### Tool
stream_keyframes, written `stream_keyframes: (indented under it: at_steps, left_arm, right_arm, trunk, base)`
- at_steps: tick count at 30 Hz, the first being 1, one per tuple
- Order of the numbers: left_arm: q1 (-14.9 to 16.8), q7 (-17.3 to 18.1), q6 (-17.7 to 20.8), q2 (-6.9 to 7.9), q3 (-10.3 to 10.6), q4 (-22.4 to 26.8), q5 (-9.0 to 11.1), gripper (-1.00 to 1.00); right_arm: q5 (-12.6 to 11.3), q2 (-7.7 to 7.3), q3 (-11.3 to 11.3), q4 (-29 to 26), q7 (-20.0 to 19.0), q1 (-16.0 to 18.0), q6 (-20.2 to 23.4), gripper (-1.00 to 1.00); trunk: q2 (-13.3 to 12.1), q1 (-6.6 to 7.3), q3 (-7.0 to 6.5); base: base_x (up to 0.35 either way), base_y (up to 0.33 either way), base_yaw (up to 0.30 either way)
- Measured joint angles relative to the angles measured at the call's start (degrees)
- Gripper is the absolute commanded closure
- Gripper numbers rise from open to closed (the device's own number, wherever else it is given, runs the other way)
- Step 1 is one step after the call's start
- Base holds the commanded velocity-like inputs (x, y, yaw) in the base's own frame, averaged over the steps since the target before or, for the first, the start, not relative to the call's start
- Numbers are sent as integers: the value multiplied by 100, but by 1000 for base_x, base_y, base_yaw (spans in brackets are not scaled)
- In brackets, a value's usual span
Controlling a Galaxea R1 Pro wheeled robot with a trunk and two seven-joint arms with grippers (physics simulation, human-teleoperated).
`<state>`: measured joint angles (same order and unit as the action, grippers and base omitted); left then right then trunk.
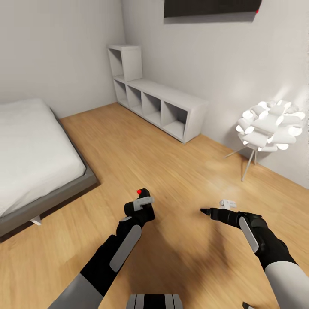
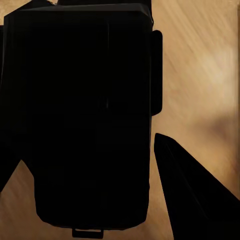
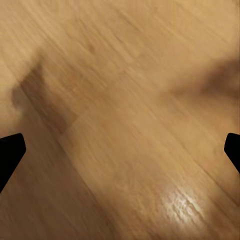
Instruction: Attach the digital camera to the camera tripod in the bedroom.
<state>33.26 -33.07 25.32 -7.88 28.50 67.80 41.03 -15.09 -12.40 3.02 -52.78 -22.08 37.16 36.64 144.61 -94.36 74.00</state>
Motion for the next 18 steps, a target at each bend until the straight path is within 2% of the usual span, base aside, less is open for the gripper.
stream_keyframes:
  at_steps: [18]
  left_arm:
    - [1, 53, -22, 39, -6, -234, 15, 100]
  right_arm:
    - [11, -1, -6, 0, -1, 0, -9, -100]
  trunk:
    - [-24, 46, -399]
  base:
    - [0, 0, 0]
